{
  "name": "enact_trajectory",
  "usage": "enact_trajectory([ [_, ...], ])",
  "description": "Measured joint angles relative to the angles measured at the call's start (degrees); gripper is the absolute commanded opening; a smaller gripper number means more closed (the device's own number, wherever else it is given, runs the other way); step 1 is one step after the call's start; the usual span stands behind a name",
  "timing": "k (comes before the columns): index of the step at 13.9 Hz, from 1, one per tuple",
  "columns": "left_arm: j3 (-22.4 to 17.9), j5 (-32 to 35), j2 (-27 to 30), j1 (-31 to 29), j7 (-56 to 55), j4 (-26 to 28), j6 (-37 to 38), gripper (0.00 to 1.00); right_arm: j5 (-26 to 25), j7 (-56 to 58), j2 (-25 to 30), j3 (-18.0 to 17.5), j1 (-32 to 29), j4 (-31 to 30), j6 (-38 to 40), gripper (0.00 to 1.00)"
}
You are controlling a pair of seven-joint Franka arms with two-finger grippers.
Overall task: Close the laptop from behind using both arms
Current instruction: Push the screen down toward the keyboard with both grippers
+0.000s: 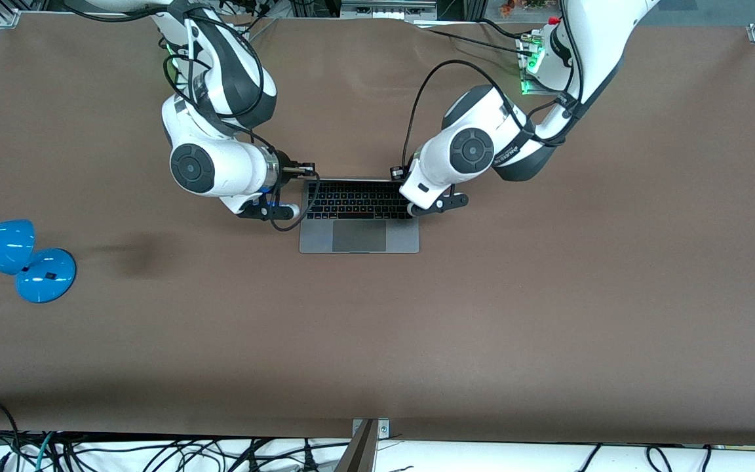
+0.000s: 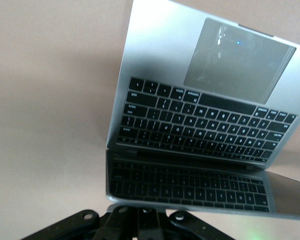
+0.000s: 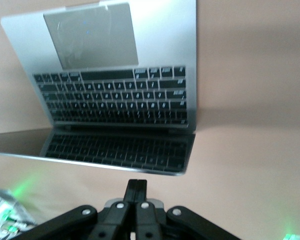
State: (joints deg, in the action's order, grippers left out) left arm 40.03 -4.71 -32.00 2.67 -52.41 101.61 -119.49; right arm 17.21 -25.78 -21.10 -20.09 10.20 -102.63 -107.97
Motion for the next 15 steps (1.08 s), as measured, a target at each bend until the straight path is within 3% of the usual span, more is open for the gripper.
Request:
enact_trajectory([
  [3, -0.18, 0.95, -1.95, 0.0, 0.0, -1.57, -0.01, 0.0, -2.59, 0.31, -0.91, 0.01, -0.06, 0.0, -2.91, 0.0],
  [15, -1.37, 5.13, -7.73, 0.22, -0.05, -5.2, -0.2, 0.0, -2.85, 9.88, -5.75, 1.47, -0.58, 0.37, -11.11, 0.0],
])
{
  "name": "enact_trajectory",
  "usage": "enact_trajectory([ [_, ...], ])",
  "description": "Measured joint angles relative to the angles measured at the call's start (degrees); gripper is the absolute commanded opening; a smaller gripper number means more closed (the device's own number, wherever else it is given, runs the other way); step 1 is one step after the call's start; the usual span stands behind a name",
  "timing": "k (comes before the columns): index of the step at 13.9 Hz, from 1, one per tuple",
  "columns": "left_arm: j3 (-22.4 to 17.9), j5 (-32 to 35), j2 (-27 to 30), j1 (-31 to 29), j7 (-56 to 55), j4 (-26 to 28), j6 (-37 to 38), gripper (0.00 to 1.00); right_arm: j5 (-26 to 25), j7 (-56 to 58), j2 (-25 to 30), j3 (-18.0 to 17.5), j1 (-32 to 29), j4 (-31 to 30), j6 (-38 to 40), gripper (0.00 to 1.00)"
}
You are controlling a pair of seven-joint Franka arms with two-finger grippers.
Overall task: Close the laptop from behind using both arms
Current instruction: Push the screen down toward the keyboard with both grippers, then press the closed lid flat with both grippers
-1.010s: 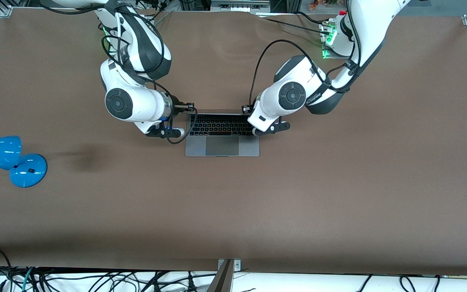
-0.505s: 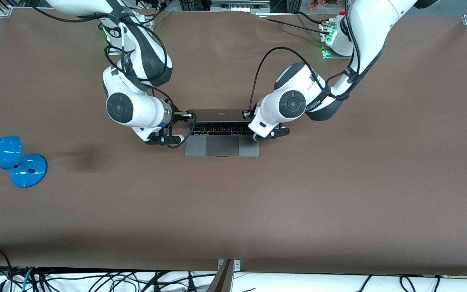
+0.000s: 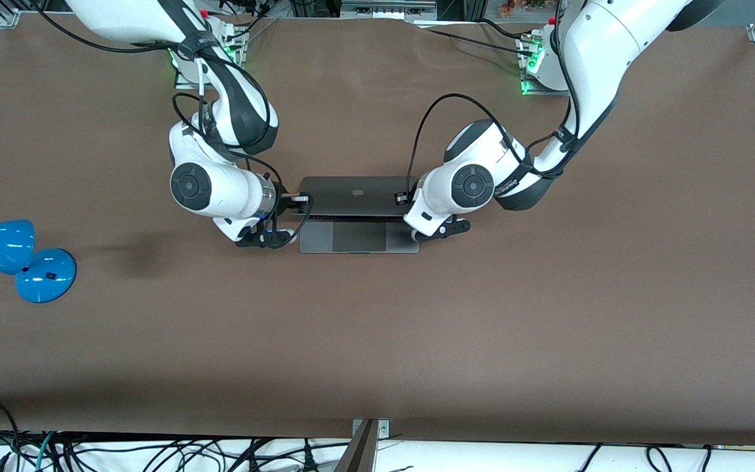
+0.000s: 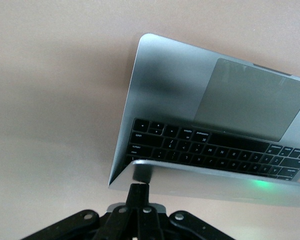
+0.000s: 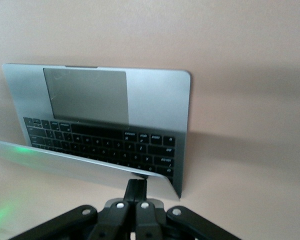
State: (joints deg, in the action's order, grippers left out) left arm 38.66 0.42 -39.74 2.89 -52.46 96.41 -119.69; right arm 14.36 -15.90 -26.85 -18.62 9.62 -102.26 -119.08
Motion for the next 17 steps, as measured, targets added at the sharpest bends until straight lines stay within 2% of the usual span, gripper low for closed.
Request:
enact_trajectory([
  [5, -0.44, 1.79, -1.87, 0.12, 0.0, -0.43, -2.25, 0.0, -1.79, 1.27, -3.41, 0.63, -0.08, 2.99, -1.01, 0.0],
  [12, -0.99, 3.38, -4.39, 0.25, 0.0, -0.57, -4.58, 0.0, -1.93, 4.09, -8.43, 0.63, -0.06, 4.04, -8.01, 0.0],
  [17, -5.17, 3.38, -5.33, 4.42, 0.0, -0.94, -6.51, 0.0, -1.96, 5.61, -12.08, 0.63, 0.01, 6.05, -10.43, 0.0],
])
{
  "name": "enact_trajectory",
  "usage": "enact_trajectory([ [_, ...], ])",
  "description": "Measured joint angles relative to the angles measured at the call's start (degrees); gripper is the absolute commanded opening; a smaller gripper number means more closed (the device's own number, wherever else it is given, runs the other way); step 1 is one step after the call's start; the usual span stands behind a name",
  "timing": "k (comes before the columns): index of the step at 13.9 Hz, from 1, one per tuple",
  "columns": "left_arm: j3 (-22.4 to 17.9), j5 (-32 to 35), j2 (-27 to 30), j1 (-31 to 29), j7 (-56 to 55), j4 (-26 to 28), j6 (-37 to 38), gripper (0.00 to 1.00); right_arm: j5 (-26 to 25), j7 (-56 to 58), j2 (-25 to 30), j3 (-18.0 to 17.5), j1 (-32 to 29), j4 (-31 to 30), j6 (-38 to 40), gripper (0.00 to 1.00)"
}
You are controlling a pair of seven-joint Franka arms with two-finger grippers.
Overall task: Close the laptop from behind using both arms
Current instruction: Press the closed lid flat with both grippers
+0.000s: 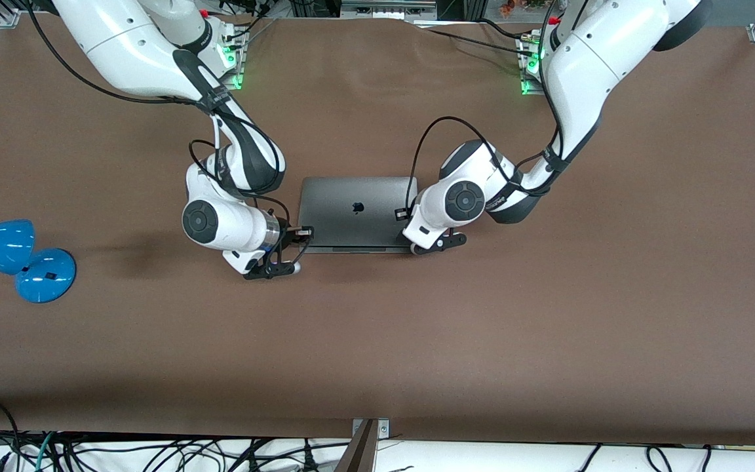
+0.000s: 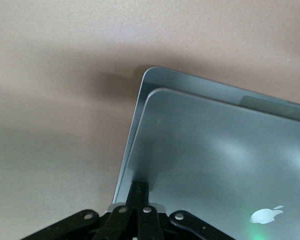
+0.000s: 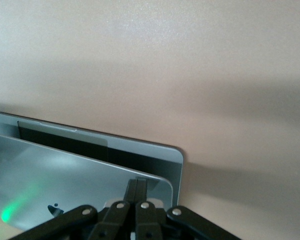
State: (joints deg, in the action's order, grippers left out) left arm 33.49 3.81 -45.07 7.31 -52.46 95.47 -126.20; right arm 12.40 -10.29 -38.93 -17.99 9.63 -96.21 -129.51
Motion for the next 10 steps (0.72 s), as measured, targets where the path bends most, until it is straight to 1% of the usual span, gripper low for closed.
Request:
enact_trajectory([
  [6, -0.62, 0.0, -1.32, 0.84, -0.02, -0.66, -2.53, 0.0, -0.1, 2.4, -3.09, 0.8, 0.0, 2.08, -0.37, 0.0],
  [10, -0.68, 0.0, -1.45, 0.84, -0.02, -0.7, -2.83, 0.0, -0.11, 3.38, -4.8, 1.07, 0.03, 2.43, -2.81, 0.0],
])
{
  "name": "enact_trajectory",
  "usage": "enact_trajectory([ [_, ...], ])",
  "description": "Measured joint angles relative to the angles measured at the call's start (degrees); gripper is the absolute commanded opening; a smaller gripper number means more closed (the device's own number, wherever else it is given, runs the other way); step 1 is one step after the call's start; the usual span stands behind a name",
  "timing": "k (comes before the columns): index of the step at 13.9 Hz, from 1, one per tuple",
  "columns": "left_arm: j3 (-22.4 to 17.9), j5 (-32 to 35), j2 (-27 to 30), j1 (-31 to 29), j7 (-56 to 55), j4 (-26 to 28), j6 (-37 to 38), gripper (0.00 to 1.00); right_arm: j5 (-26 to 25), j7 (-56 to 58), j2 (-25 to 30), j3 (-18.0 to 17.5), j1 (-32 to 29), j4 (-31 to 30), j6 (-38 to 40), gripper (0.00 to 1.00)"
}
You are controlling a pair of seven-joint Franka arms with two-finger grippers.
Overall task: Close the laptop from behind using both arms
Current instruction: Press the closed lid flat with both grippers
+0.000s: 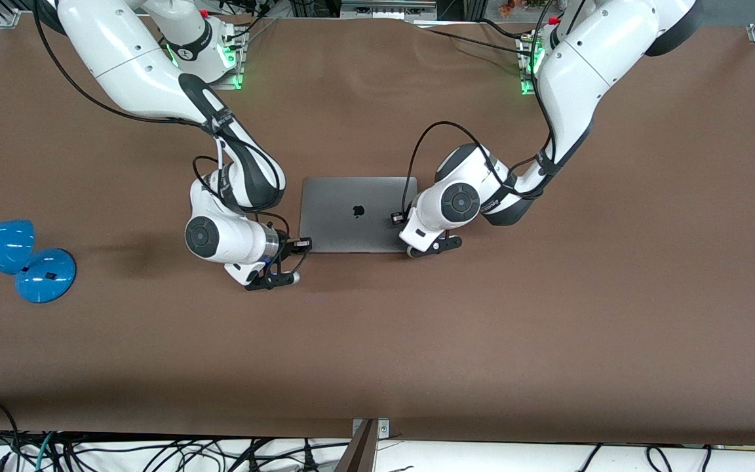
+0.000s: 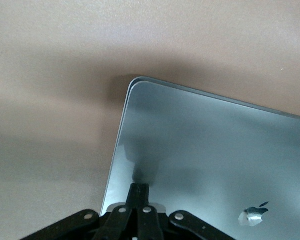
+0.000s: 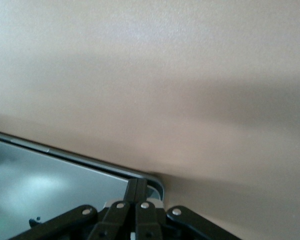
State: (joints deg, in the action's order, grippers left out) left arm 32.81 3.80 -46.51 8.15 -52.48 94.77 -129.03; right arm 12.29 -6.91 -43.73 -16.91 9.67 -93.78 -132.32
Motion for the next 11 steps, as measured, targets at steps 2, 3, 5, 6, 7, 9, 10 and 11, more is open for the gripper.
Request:
enact_trajectory([
  [2, -0.03, 0.0, -0.01, 0.0, 0.0, -0.01, -0.01, 0.0, 0.0, 0.17, -0.44, -0.01, 0.06, 0.09, -0.71, 0.0],
  [3, -0.08, 0.0, -0.05, 0.01, 0.0, -0.01, -0.01, 0.0, 0.0, 0.18, -0.47, 0.0, 0.09, 0.16, -0.82, 0.0],
  [5, -0.17, 0.0, -0.18, 0.01, 0.0, -0.02, -0.01, 0.0, 0.0, 0.18, -0.54, 0.0, 0.11, 0.16, -0.93, 0.0],
  [6, -0.19, 0.0, -0.27, 0.01, 0.0, -0.03, -0.03, 0.0, 0.0, 0.18, -0.54, 0.0, 0.11, 0.16, -0.93, 0.0],
  [7, -0.2, 0.0, -0.34, 0.01, 0.0, -0.06, -0.04, 0.0, 0.0, 0.18, -0.55, 0.0, 0.11, 0.16, -0.93, 0.0],
  [9, -0.27, 0.0, -0.44, 0.02, 0.0, -0.11, -0.06, 0.0, 0.0, 0.18, -0.58, 0.0, 0.11, 0.17, -0.94, 0.0],
  [10, -0.35, 0.0, -0.46, 0.02, 0.0, -0.14, -0.06, 0.45, 0.0, 0.18, -0.59, 0.0, 0.11, 0.18, -0.94, 0.0],
  [11, -0.43, 0.0, -0.48, 0.02, 0.0, -0.18, -0.06, 0.99, 0.0, 0.18, -0.6, 0.0, 0.11, 0.18, -0.94, 0.0],
])
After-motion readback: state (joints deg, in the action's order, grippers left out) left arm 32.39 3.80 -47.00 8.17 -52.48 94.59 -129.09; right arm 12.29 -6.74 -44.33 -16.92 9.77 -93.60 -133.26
